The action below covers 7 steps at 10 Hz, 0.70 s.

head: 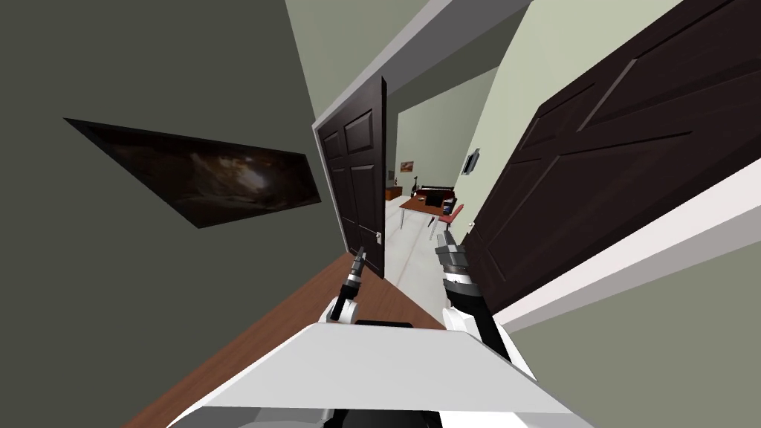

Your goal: Push the door open

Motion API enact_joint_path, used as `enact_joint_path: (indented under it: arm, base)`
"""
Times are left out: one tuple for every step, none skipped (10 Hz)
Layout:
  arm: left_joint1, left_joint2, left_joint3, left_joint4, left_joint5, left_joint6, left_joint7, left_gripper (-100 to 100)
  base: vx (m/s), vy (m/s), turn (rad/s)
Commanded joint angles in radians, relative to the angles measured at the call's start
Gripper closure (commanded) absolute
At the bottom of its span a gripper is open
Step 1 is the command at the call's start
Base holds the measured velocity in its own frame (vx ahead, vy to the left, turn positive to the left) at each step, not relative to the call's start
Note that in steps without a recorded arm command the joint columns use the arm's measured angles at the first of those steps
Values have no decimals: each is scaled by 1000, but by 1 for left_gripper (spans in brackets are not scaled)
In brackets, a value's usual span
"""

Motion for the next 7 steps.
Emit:
enact_joint_path:
  arm:
    - [-20, -6, -15, 48, 8, -4, -1, -100]
    - [-32, -7, -25, 76, 13, -8, 0, -100]
    - [-43, -9, -34, 105, 18, -11, 1, -100]
    - [-54, -11, -43, 133, 24, -15, 1, -100]
    - [-64, -14, -52, 160, 29, -19, 2, -100]
    - [-75, -17, -60, 187, 33, -22, 3, -100]
    - [-86, -19, -69, 211, 38, -25, 3, -100]
  base:
    - [88, 110, -98]
    - [93, 99, -82]
    - [64, 89, -93]
    - [62, 76, -104]
    - [71, 92, -85]
    - [88, 116, -68]
    - [80, 96, -88]
